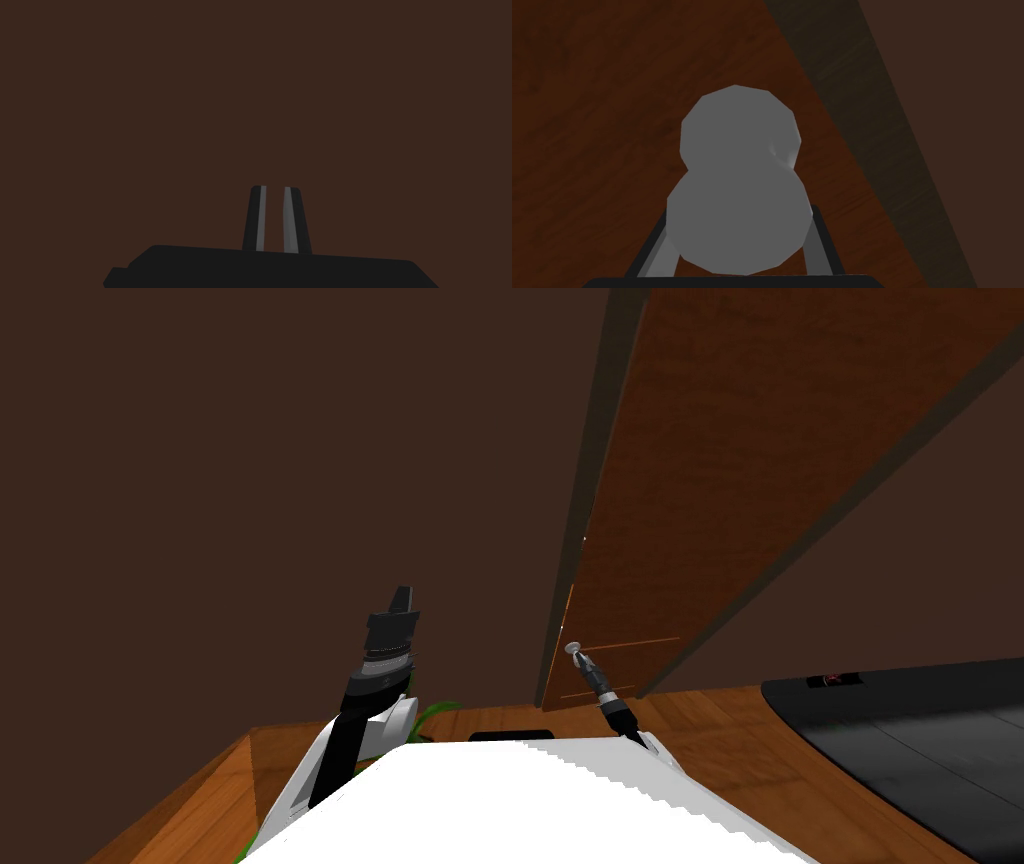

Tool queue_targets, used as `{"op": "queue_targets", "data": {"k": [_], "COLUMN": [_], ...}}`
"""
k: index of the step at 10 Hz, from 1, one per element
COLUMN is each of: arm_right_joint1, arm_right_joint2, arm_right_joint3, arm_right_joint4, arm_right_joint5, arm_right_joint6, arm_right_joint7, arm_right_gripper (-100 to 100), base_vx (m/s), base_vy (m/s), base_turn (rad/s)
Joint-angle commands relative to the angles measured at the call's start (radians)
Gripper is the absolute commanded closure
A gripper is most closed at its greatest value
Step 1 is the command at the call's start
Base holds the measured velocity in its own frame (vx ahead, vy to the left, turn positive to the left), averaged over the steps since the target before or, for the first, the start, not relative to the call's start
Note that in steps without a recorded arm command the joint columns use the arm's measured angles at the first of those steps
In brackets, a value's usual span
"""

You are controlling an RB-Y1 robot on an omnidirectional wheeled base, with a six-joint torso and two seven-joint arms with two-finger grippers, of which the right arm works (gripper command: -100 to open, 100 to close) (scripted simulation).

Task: Pull the door open

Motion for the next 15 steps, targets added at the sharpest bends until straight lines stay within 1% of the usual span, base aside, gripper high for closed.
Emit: {"op": "queue_targets", "data": {"k": [1,2,3,4,5,6,7,8,9,10,11,12,13,14,15], "arm_right_joint1": [0.001,-0.001,-0.003,-0.003,-0.005,-0.005,-0.007,-0.009,-0.009,-0.011,-0.011,-0.013,-0.013,-0.015,-0.015], "arm_right_joint2": [0.006,0.005,0.003,0.003,0.001,0.001,-0.001,-0.003,-0.003,-0.005,-0.005,-0.007,-0.007,-0.009,-0.009], "arm_right_joint3": [0.012,0.022,0.032,0.032,0.042,0.042,0.053,0.064,0.064,0.075,0.075,0.087,0.087,0.098,0.098], "arm_right_joint4": [-0.003,-0.002,-0.002,-0.002,-0.001,-0.001,0.0,0.0,0.0,0.001,0.001,0.001,0.001,0.002,0.002], "arm_right_joint5": [-0.009,-0.033,-0.056,-0.056,-0.079,-0.079,-0.105,-0.131,-0.131,-0.157,-0.157,-0.183,-0.183,-0.209,-0.209], "arm_right_joint6": [-0.001,0.002,0.006,0.006,0.009,0.009,0.012,0.016,0.016,0.019,0.019,0.023,0.023,0.026,0.026], "arm_right_joint7": [-0.03,-0.069,-0.094,-0.112,-0.145,-0.152,-0.193,-0.219,-0.235,-0.271,-0.277,-0.314,-0.318,-0.356,-0.36], "arm_right_gripper": [100,100,100,100,100,100,100,100,100,100,100,100,100,100,100], "base_vx": [-0.034,-0.036,-0.065,-0.047,-0.042,-0.037,-0.046,-0.066,-0.048,-0.053,-0.044,-0.041,-0.027,-0.04,-0.039], "base_vy": [-0.019,-0.023,-0.034,-0.027,-0.021,-0.016,-0.018,-0.039,-0.034,-0.021,-0.012,-0.01,-0.021,-0.026,-0.023], "base_turn": [0.043,0.077,0.133,0.068,0.068,0.036,0.084,0.15,0.058,0.078,0.039,0.067,0.053,0.082,0.059]}}
